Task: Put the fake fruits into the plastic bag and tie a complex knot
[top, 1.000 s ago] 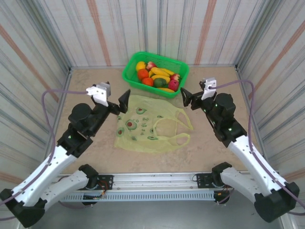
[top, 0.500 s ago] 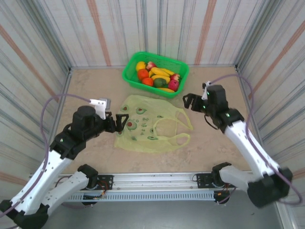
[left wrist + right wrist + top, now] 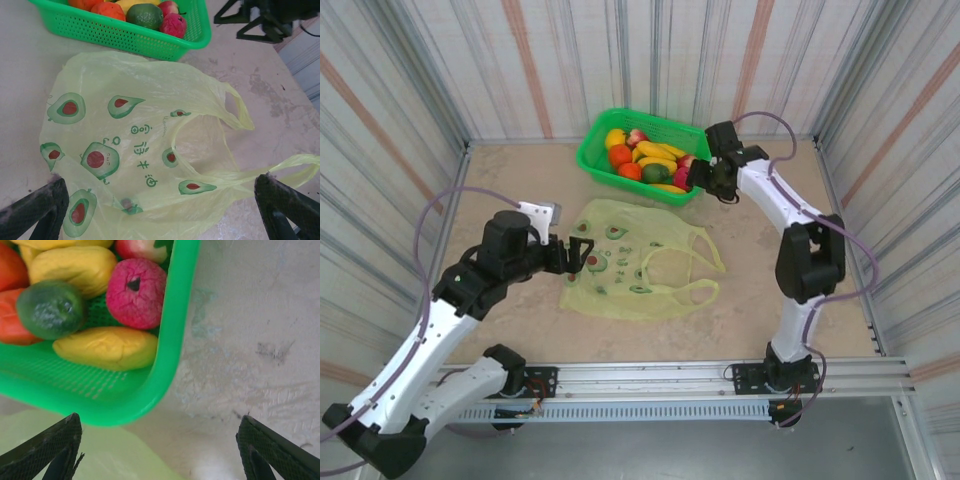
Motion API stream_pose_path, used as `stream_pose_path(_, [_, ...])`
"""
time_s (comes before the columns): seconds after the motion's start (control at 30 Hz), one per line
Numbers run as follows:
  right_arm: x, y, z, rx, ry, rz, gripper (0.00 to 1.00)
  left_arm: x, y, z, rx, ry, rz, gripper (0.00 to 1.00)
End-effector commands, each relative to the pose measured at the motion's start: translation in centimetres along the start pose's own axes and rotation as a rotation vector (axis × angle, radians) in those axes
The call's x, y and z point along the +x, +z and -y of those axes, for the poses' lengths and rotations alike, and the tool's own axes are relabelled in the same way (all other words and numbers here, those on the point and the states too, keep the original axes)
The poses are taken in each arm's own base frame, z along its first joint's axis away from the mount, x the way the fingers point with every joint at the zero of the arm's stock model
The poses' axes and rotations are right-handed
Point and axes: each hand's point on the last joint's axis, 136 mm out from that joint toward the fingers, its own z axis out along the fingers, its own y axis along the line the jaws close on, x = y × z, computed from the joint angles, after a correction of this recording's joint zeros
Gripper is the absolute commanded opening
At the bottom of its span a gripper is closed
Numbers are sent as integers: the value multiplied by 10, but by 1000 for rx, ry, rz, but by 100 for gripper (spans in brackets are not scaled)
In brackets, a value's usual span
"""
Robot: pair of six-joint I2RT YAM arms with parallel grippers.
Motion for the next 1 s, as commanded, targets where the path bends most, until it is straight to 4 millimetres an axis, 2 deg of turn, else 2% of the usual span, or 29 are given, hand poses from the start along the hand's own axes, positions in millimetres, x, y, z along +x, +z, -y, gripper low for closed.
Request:
stream_pose_path(0.0, [11,23,27,172,-20,-112,83,3,-3,4,19,37,10,99])
stream_pose_path(0.1, [-4,36,34,230,5,-99,82,4,-4,6,20,51,13,99])
stream_pose_path(0.17, [-9,46,41,256,21,-107,78,4,-6,9,26,60,15,99])
stream_pose_path(0.3, [-19,53,68,326,78,-123,66,5,-7,11,35,69,16,99])
stream_pose_path(0.37, [-21,51,83,351,103,-117,65,4,-8,11,32,70,21,99])
stream_pose_path(0.47, [-26,42,108,396,137,-90,63,4,-8,11,29,70,22,99])
stream_pose_path(0.6, [-33,26,145,411,218,-58,57,4,-8,10,25,66,25,99])
stream_pose_path(0.63, [-24,26,159,430,236,-80,56,4,-8,9,22,66,23,99])
stream_pose_path(0.8, [-20,-1,218,462,370,-44,44,4,-6,6,7,61,21,99])
stream_pose_path(0.87, [-21,-13,226,448,393,-20,44,4,-5,5,1,58,19,99])
stream_pose_path(0.93, [-28,-28,221,430,368,15,47,5,-3,4,0,54,12,99])
stream_pose_path(0.97, [-32,-39,214,422,339,41,52,5,-2,4,1,52,8,99])
